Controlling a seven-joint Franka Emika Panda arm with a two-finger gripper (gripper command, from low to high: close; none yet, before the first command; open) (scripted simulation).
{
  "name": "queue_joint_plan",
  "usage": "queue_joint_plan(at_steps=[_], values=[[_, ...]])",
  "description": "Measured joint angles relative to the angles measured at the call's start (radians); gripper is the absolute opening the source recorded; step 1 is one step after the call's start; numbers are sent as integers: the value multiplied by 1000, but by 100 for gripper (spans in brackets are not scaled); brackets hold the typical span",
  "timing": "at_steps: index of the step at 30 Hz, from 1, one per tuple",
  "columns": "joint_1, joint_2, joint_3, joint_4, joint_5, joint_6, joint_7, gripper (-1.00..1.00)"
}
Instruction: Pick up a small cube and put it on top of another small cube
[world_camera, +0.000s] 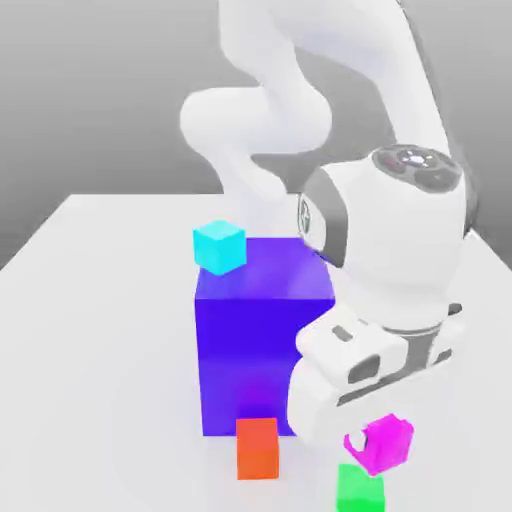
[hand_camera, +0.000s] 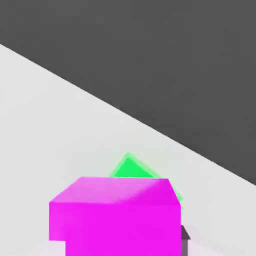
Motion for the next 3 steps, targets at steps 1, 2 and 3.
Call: queue_joint_plan(at_steps=[1,2,3], values=[[6,24,-8,1,-10,24,7,100],[6,24,-8,1,-10,24,7,100],[6,24,-8,1,-10,24,7,100]])
